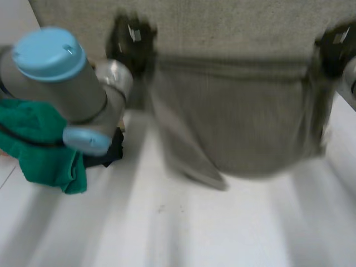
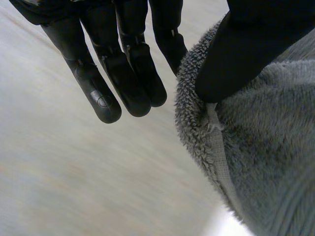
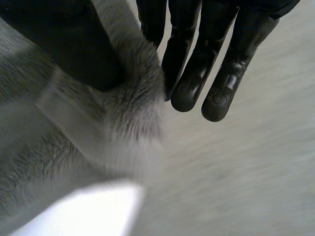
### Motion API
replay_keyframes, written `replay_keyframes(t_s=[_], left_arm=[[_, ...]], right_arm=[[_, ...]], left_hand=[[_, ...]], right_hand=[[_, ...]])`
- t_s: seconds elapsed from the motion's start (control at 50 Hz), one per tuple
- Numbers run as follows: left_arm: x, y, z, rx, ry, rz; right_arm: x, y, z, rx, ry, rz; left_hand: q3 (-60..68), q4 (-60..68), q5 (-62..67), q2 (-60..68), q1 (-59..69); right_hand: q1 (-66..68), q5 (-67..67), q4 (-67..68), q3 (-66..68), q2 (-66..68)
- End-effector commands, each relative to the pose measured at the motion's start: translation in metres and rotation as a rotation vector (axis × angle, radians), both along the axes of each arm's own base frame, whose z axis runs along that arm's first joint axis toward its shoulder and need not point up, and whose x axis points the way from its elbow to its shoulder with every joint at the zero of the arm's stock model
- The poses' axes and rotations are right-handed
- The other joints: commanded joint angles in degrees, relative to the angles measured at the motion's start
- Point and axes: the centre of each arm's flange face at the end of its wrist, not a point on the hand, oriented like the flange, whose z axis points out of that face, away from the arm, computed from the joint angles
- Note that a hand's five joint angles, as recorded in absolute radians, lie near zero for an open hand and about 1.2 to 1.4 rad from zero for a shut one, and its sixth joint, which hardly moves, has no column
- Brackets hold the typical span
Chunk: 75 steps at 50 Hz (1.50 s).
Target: Fold the laundry.
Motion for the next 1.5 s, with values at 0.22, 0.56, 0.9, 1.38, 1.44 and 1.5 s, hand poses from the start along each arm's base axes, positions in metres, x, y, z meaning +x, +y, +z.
replay_keyframes(t_s=[0.22,0.56,0.9,1.38,1.44,1.5], left_arm=[[0.019,0.039,0.006,-0.099,-0.029,0.029],[0.017,0.095,-0.145,0.311,-0.238,-0.074],[0.013,0.093,-0.137,0.289,-0.222,-0.077],[0.006,0.086,-0.128,0.26,-0.201,-0.081],[0.006,0.086,-0.128,0.262,-0.202,-0.081],[0.007,0.086,-0.129,0.269,-0.205,-0.081]], right_arm=[[0.008,0.029,0.046,-0.129,-0.026,0.131],[-0.009,0.072,-0.132,0.769,0.239,0.131],[-0.044,0.071,-0.113,0.699,-0.244,0.047],[-0.065,0.142,-0.124,0.857,-0.088,0.186],[-0.067,0.129,-0.131,0.795,-0.087,0.176],[-0.062,0.12,-0.14,0.755,-0.101,0.189]], left_hand=[[11.67,11.13,13.67,11.55,15.5],[11.67,11.13,13.67,11.55,15.5],[11.67,11.13,13.67,11.55,15.5],[11.67,11.13,13.67,11.55,15.5],[11.67,11.13,13.67,11.55,15.5],[11.67,11.13,13.67,11.55,15.5]], right_hand=[[24.47,14.08,11.97,12.32,12.76],[24.47,14.08,11.97,12.32,12.76],[-31.32,-41.72,-43.82,-43.47,-43.03],[-1.69,-12.08,-14.19,-13.84,-13.4],[-6.74,-17.13,-19.23,-18.89,-18.45],[-17.01,-27.4,-29.5,-29.16,-28.72]])
